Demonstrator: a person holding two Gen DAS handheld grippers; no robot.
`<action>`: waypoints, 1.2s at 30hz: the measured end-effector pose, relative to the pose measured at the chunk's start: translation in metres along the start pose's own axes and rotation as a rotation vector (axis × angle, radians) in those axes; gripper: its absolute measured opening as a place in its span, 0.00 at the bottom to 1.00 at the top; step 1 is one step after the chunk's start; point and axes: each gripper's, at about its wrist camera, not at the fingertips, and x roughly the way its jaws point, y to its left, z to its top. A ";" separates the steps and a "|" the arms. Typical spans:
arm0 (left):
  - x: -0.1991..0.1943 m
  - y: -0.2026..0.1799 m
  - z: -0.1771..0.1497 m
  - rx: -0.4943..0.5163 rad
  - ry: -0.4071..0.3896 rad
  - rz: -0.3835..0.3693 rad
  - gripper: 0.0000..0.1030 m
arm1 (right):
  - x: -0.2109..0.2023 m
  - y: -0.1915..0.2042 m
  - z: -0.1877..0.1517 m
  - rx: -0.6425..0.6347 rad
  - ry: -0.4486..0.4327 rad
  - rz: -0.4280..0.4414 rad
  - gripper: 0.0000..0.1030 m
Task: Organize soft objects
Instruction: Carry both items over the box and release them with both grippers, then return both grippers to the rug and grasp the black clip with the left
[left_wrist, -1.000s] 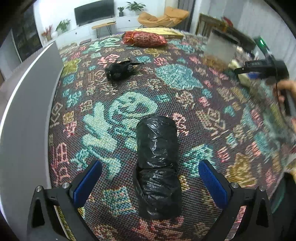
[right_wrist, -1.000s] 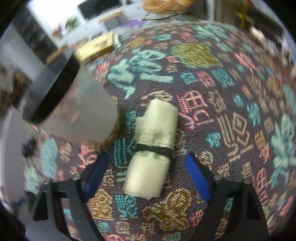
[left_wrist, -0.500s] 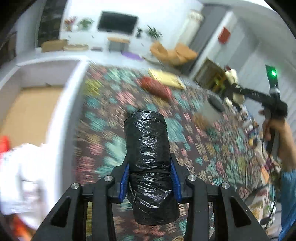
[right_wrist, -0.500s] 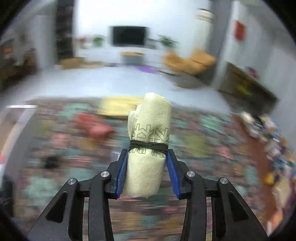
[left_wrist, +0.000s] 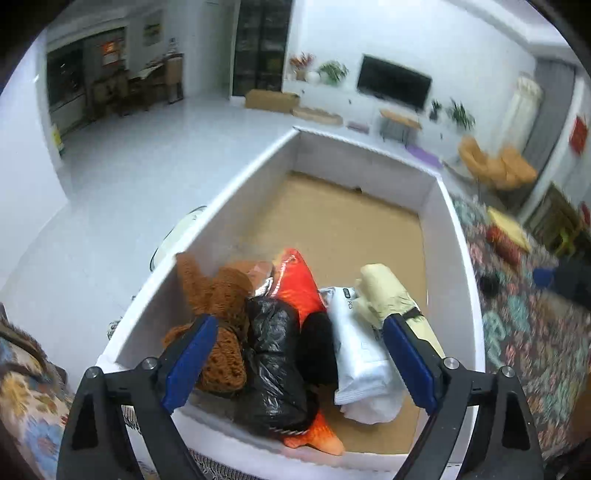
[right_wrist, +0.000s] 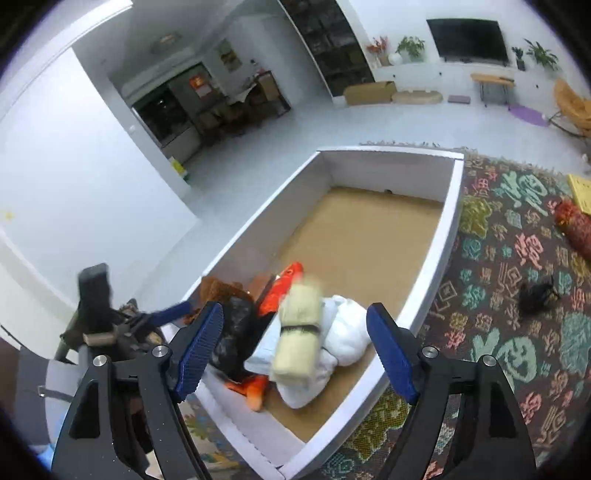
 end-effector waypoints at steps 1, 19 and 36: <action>-0.003 0.001 -0.002 -0.011 -0.021 -0.017 0.88 | -0.005 -0.007 -0.010 -0.023 -0.022 -0.067 0.80; 0.013 -0.220 -0.057 0.360 0.093 -0.440 0.90 | -0.076 -0.266 -0.177 0.341 -0.021 -0.818 0.80; 0.130 -0.295 -0.054 0.253 0.165 -0.316 0.90 | -0.086 -0.271 -0.185 0.364 -0.023 -0.792 0.84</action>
